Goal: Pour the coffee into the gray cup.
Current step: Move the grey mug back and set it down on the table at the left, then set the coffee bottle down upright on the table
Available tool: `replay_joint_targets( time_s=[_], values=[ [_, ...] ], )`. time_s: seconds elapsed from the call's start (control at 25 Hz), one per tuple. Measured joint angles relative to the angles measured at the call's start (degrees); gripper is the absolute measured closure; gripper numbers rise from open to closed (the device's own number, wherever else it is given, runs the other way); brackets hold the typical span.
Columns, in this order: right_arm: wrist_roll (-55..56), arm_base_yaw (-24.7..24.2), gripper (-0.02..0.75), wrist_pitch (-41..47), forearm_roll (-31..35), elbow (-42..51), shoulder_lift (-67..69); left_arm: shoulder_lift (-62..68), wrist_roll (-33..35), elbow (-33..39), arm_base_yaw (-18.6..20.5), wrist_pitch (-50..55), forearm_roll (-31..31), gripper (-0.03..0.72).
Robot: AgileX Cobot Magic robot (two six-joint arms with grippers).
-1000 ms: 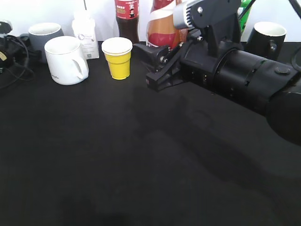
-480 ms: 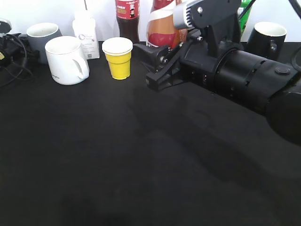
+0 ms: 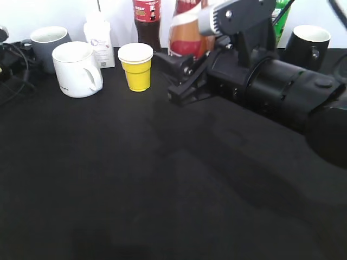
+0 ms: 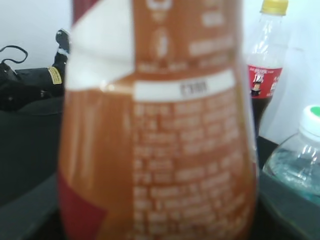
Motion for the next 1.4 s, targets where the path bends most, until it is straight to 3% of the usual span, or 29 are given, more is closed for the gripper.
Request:
replay_joint_targets(
  time_s=[0.4, 0.6, 0.8, 0.88, 1.04, 1.16, 1.24, 1.4],
  values=[
    [-0.31, 0.00, 0.210, -0.27, 0.00, 0.00, 0.00, -6.00, -0.09, 10.85, 0.00, -4.62, -2.87, 0.385],
    [-0.31, 0.00, 0.211, -0.51, 0.08, 0.00, 0.00, -14.03, 1.63, 23.63, 0.00, -7.75, -4.95, 0.385],
    [-8.43, -1.26, 0.211, -0.88, 14.21, 0.00, -1.77, -34.89, 1.63, 38.96, -4.20, -0.80, -5.42, 0.385],
    [-10.44, -5.76, 0.211, 1.12, 17.16, 0.00, -5.05, -42.77, 1.63, 41.10, -6.88, 6.01, -5.50, 0.385],
    [-11.62, -20.86, 0.211, 5.00, 17.61, -0.18, -8.00, -56.84, 1.63, 41.52, -12.01, 20.05, -5.40, 0.385],
    [-11.62, -30.41, 0.211, 5.92, 17.30, -0.18, -8.00, -62.58, 1.63, 41.52, -13.42, 26.81, -5.40, 0.385],
    [-11.62, -33.61, 0.211, 5.69, 17.23, -0.18, -7.15, -64.13, 1.63, 41.56, -13.69, 29.00, -5.40, 0.385],
    [-11.07, -33.98, 0.211, -3.50, 16.98, -0.19, 1.98, -64.44, 1.63, 41.56, -13.69, 30.13, -5.45, 0.385]
  ],
)
